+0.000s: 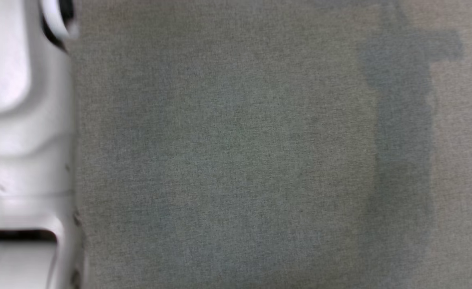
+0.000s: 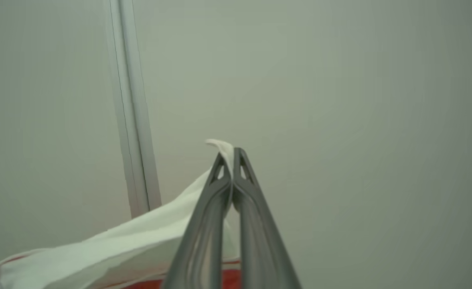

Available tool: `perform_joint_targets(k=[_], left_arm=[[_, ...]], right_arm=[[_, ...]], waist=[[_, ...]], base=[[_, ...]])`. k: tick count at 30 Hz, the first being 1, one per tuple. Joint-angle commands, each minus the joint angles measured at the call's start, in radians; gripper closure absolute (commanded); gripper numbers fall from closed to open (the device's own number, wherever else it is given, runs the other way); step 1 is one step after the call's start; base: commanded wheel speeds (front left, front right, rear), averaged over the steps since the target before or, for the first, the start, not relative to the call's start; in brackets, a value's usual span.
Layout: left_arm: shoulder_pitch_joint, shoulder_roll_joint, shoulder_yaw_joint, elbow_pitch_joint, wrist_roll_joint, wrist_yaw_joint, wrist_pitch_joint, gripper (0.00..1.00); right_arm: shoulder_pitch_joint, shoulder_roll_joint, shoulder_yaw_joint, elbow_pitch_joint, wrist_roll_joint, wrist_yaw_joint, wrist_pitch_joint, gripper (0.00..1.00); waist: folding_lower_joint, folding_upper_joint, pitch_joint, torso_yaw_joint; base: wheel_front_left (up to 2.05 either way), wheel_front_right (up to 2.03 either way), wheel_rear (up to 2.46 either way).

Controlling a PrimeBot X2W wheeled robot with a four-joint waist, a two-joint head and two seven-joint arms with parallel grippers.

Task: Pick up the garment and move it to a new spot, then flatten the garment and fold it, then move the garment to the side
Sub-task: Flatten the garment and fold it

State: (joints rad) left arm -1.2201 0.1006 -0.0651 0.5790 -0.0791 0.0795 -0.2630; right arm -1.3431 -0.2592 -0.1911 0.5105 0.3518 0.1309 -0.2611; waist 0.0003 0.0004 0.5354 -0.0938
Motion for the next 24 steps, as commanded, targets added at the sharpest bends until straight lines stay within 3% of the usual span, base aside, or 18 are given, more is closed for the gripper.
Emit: perform_joint_targets(k=[1, 11, 16, 24], left_arm=[[0.040, -0.005, 0.011, -0.001, -0.007, 0.005, -0.002, 1.00], [0.513, -0.045, 0.080, 0.015, -0.115, -0.018, -0.002, 1.00], [0.695, -0.045, 0.107, 0.013, -0.170, -0.026, -0.003, 1.00], [0.934, -0.046, 0.100, 0.008, -0.243, -0.028, -0.003, 1.00]], right_arm=[[0.041, -0.003, 0.002, -0.018, 0.019, 0.000, -0.006, 1.00], [0.599, 0.020, 0.115, -0.162, 0.286, 0.000, -0.006, 1.00], [0.831, 0.034, 0.154, -0.166, 0.343, 0.000, -0.006, 1.00], [1.112, 0.037, 0.249, -0.114, 0.342, 0.000, -0.006, 1.00]], waist=[[-0.0003, -0.0004, 0.011, 0.008], [-0.0003, -0.0004, -0.051, -0.007], [-0.0003, -0.0004, -0.122, -0.031], [-0.0003, -0.0004, -0.282, -0.037]], base=[[0.00, 0.00, 0.00], [0.00, 0.00, 0.00], [0.00, 0.00, 0.00], [0.00, 0.00, 0.00]])
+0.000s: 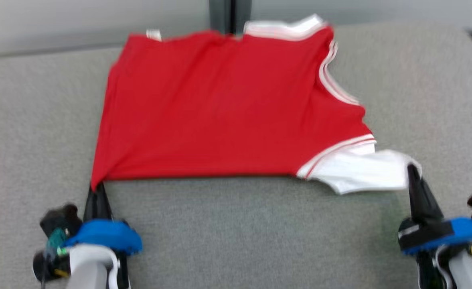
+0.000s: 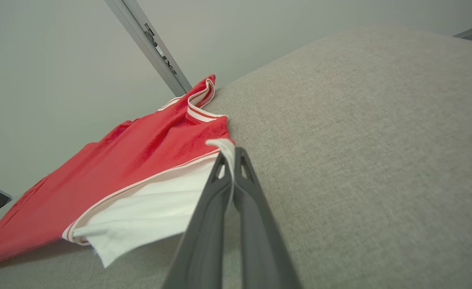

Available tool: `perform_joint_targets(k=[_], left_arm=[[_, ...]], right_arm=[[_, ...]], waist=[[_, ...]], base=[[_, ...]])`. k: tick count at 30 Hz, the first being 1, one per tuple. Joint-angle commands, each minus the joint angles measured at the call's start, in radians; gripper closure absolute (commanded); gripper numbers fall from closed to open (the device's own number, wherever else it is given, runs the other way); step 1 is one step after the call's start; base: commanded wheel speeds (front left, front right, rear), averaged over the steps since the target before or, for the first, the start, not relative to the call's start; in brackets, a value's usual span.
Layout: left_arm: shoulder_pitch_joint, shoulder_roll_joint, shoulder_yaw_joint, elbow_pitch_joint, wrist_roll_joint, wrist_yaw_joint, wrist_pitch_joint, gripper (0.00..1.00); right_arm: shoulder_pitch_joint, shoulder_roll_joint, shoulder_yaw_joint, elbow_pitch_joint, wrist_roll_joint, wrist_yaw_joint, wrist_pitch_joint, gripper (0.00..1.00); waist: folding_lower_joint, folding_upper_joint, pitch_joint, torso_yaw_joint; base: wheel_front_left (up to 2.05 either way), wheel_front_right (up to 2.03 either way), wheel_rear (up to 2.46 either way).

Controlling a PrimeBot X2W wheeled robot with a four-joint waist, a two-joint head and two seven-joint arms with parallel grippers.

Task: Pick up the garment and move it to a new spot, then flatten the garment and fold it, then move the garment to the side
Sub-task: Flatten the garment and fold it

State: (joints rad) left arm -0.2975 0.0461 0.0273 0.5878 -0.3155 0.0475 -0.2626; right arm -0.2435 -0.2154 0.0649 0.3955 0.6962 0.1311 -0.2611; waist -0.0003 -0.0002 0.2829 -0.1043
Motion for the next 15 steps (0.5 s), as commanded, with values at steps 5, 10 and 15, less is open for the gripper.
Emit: perform_joint_targets(k=[5, 10, 15], left_arm=[[0.169, 0.010, -0.008, -0.005, -0.035, 0.002, -0.003, 1.00], [0.326, 0.010, -0.046, -0.003, -0.053, -0.015, -0.004, 1.00], [0.442, 0.007, -0.116, -0.018, -0.045, -0.030, -0.004, 1.00]], right_arm=[[0.166, 0.008, -0.025, 0.025, 0.004, -0.001, -0.006, 1.00], [0.305, 0.006, -0.047, 0.016, -0.003, -0.001, -0.006, 1.00], [0.418, 0.014, -0.049, 0.006, 0.010, -0.001, -0.006, 1.00]], waist=[[0.0003, 0.0002, -0.134, -0.007], [0.0003, 0.0002, -0.223, 0.013], [0.0003, 0.0002, -0.279, 0.030]], base=[[0.00, 0.00, 0.00], [0.00, 0.00, 0.00], [0.00, 0.00, 0.00]])
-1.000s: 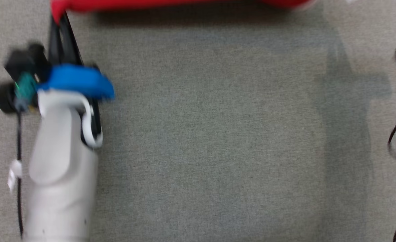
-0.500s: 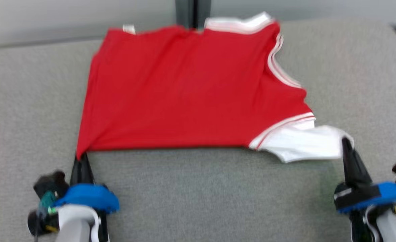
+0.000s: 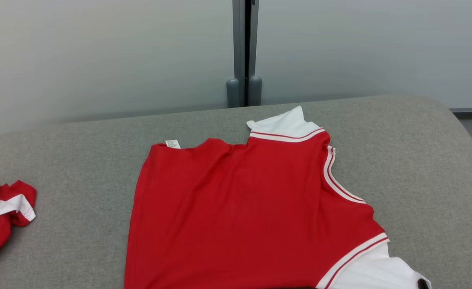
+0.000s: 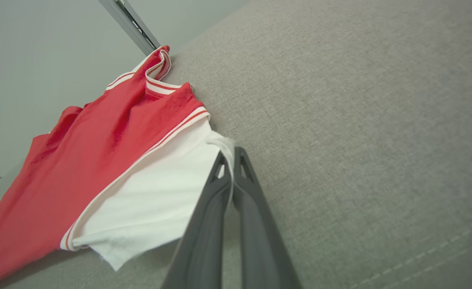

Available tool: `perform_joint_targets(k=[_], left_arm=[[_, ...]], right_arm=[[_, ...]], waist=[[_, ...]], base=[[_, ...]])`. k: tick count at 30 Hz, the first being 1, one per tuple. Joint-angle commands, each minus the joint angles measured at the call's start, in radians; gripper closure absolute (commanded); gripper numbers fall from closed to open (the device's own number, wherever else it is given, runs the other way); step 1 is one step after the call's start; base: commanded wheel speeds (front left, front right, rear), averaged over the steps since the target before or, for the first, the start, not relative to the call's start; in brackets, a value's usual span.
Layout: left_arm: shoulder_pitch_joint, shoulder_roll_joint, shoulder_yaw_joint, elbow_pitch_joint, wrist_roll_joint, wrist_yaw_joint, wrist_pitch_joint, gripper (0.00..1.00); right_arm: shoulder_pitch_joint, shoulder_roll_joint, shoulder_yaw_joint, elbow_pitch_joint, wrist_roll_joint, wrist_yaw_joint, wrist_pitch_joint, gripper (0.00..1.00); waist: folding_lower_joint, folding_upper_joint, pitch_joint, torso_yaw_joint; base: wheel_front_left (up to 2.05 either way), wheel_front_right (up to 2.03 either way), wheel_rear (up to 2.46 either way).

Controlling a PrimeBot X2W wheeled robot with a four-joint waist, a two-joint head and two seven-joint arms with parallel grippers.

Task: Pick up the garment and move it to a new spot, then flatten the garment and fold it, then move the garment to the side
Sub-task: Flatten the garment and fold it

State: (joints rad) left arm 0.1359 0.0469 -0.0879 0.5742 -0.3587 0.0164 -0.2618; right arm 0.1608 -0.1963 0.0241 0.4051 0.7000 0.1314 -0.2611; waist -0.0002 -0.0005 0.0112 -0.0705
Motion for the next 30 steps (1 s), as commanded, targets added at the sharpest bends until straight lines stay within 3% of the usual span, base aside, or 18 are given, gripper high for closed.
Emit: perform_joint_targets(k=[1, 8, 17, 30], left_arm=[[0.027, 0.006, -0.014, -0.014, -0.001, -0.003, -0.005, 1.00], [0.083, 0.005, -0.079, -0.119, 0.022, -0.010, -0.005, 1.00], [-0.098, 0.004, -0.106, -0.216, 0.062, -0.025, -0.005, 1.00], [-0.386, 0.004, -0.167, -0.072, 0.015, 0.074, -0.004, 1.00]], right_arm=[[0.032, -0.003, -0.007, -0.008, 0.010, -0.001, -0.006, 1.00], [0.063, 0.008, -0.043, -0.070, 0.041, -0.001, -0.006, 1.00], [-0.167, 0.003, -0.044, -0.081, 0.039, -0.001, -0.006, 1.00], [-0.560, 0.002, -0.047, 0.163, -0.074, -0.001, -0.006, 1.00]], waist=[[0.0002, 0.0005, -0.012, -0.001], [0.0002, 0.0005, -0.014, 0.022], [0.0002, 0.0005, 0.050, 0.034], [0.0002, 0.0005, 0.183, 0.031]], base=[[0.00, 0.00, 0.00], [0.00, 0.00, 0.00], [0.00, 0.00, 0.00], [0.00, 0.00, 0.00]])
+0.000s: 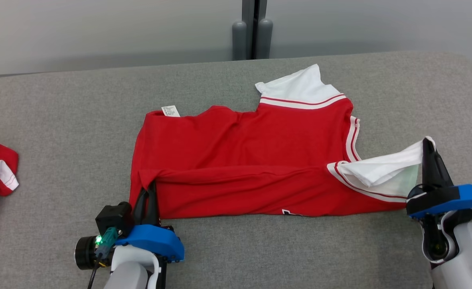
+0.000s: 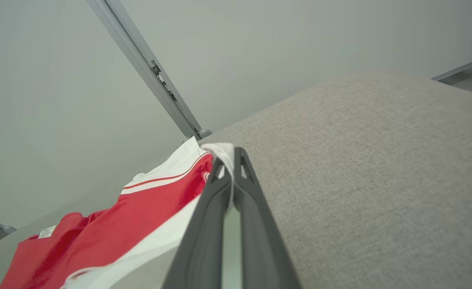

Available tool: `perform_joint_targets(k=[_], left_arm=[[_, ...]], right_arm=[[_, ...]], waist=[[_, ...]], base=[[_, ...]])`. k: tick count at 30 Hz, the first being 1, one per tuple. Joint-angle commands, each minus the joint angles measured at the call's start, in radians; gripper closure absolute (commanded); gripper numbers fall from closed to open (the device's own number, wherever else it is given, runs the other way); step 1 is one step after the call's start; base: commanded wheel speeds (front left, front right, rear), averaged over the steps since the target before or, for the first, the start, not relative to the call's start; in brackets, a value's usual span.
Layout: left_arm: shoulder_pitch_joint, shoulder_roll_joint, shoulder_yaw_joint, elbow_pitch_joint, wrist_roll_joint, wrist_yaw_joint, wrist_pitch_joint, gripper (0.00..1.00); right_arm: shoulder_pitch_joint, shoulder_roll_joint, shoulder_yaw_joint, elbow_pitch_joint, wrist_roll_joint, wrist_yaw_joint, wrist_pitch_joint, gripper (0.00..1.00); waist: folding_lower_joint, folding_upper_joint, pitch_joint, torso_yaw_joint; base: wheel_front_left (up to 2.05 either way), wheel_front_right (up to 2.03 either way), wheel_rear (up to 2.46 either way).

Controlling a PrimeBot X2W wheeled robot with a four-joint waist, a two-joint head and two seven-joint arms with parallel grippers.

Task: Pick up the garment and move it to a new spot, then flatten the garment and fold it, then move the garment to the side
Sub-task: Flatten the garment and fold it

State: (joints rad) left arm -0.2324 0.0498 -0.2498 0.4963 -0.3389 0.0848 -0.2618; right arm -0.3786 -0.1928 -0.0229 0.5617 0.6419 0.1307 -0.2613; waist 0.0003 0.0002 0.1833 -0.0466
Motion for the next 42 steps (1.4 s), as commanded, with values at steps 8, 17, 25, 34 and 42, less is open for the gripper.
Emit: perform_joint_targets(k=[8, 17, 25, 34, 42], left_arm=[[-0.078, 0.001, 0.002, 0.055, -0.004, 0.032, -0.005, 1.00], [-0.039, 0.001, 0.024, 0.055, -0.047, 0.058, -0.004, 0.00], [0.026, 0.001, 0.033, 0.054, -0.077, 0.071, -0.005, 0.00], [0.015, 0.001, 0.007, 0.122, -0.069, 0.051, -0.003, 0.60], [0.015, 0.000, -0.022, 0.166, -0.101, 0.039, 0.000, 1.00]], right_arm=[[-0.097, 0.006, -0.002, 0.067, -0.058, 0.000, -0.006, 1.00], [-0.072, 0.013, -0.033, -0.008, -0.057, 0.000, -0.005, 0.00], [0.035, 0.002, -0.040, 0.000, -0.099, 0.000, -0.006, 0.00], [0.095, -0.004, 0.033, 0.047, -0.140, 0.000, -0.005, 0.00], [0.095, -0.004, 0.108, 0.139, -0.143, 0.000, -0.006, 0.00]], waist=[[-0.0003, -0.0002, 0.051, 0.013], [-0.0003, -0.0002, 0.053, 0.008], [-0.0003, -0.0002, 0.040, 0.001], [-0.0003, -0.0002, 0.048, -0.012], [-0.0003, -0.0002, 0.049, -0.001]], base=[[0.00, 0.00, 0.00], [0.00, 0.00, 0.00], [0.00, 0.00, 0.00], [0.00, 0.00, 0.00], [0.00, 0.00, 0.00]])
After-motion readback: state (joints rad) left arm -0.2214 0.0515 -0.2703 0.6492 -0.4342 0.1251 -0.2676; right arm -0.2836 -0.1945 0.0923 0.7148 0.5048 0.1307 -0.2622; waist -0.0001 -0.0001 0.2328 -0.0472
